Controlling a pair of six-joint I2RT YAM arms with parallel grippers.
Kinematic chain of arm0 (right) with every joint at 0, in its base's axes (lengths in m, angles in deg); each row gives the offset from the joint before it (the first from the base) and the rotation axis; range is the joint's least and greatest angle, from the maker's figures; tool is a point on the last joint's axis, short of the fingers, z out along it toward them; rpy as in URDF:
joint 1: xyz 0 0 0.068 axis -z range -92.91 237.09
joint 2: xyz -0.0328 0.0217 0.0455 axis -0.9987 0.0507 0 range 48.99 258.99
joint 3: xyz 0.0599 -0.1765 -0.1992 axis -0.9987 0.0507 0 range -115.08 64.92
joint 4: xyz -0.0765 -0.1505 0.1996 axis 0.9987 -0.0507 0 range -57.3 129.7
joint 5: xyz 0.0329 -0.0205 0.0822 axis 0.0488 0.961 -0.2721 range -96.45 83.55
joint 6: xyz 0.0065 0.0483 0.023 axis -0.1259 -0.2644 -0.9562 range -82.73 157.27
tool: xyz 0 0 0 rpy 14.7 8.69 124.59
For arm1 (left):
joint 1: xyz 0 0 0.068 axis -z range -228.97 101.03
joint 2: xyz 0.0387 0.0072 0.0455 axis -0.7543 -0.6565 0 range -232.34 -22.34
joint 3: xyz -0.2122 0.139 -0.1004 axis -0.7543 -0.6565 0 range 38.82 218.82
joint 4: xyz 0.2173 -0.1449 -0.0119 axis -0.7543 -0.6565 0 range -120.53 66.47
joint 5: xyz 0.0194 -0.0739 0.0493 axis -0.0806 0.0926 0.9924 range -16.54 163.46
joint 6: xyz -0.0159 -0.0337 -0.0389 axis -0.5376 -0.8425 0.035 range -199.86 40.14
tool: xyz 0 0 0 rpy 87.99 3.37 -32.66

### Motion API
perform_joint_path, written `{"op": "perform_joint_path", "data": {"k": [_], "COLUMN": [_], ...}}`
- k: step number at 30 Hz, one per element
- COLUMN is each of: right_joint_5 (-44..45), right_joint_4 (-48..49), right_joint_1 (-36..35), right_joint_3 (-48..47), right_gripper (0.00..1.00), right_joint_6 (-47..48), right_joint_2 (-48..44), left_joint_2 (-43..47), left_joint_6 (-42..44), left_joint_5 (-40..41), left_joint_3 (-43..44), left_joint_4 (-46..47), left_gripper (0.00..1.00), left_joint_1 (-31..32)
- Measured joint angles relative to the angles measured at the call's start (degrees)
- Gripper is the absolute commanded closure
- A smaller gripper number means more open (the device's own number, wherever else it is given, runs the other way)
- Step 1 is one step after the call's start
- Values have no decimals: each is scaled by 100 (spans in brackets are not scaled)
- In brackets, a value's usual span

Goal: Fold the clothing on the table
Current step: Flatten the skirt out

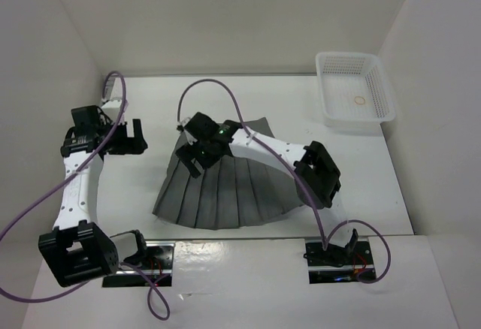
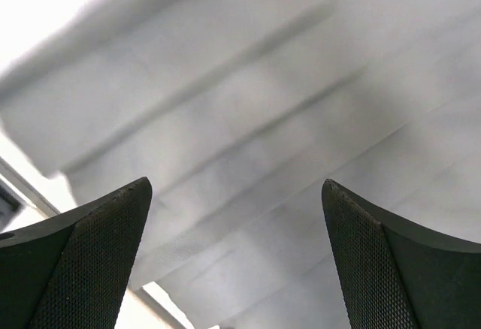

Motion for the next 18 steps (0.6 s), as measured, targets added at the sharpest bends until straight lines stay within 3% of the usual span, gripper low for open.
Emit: {"op": "perform_joint_path", "data": {"k": [3,8,13,18], "right_joint_5": [155,127,-704,-1088], "right_joint_4": [-42,-28,-61,-284], "right_joint_1": [57,649,2430,3980], "right_joint_3": [-542,-538,-212,490], "right_gripper": [2,1,1,1], "right_joint_6": [289,970,1515,1886], "right_joint_2": [-149,-765,-955,-1176], "left_joint_2": [-330,-1648,-3121,-4266], "left_joint_6": [46,284,592,876], "left_joint_5": [-48,-98,-308,-356], "left_joint_3": [70,678,1585,2664], "left_joint_4": [90,321,514,654], "left_gripper": [0,2,14,17], "left_joint_1": [417,964,1222,1526]}}
